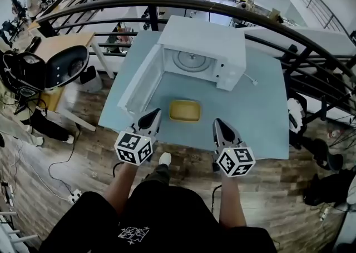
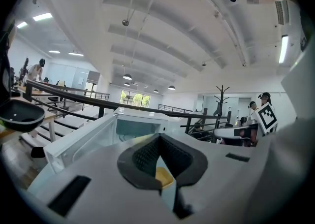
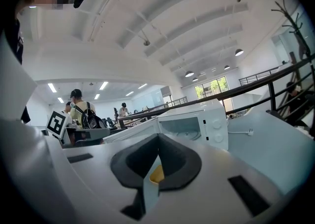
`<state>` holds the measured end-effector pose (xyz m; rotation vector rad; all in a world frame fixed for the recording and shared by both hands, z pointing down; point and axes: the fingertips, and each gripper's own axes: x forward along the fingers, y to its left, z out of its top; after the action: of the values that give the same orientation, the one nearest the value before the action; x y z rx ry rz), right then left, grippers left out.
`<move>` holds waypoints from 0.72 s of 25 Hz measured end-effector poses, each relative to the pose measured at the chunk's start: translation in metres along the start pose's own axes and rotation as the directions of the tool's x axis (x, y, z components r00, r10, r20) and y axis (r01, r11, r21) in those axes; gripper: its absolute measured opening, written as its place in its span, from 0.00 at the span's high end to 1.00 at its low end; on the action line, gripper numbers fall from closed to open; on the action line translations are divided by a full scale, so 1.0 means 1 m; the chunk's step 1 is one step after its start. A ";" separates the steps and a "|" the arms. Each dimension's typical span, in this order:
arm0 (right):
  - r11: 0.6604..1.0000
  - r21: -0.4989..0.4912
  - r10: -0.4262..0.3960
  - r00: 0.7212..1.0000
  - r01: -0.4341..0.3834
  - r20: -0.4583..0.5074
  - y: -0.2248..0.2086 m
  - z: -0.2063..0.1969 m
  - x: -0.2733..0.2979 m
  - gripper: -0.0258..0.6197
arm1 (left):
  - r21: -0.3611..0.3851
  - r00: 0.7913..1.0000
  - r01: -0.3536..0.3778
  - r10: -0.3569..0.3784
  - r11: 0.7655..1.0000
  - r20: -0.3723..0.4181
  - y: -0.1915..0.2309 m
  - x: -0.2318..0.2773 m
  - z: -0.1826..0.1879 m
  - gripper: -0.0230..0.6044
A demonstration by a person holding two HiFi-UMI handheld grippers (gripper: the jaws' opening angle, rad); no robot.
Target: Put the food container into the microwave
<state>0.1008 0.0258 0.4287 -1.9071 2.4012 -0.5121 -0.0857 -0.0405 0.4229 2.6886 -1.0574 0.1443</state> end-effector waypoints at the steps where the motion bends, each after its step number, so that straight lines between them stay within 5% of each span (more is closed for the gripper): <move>1: 1.000 0.001 -0.006 1.000 0.006 -0.003 -0.003 0.001 0.008 0.95 | -0.003 1.000 0.004 -0.004 1.000 -0.007 0.005 0.007 -0.001 0.96; 18: 0.993 0.028 -0.113 0.993 0.113 -0.018 -0.031 0.016 0.108 0.95 | -0.072 0.971 0.193 -0.201 0.979 -0.127 0.043 0.108 -0.019 0.96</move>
<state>0.1067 -0.0869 0.4407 -2.0430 2.2917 -0.5671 -0.0356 -0.1370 0.4694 2.6684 -0.7399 0.2478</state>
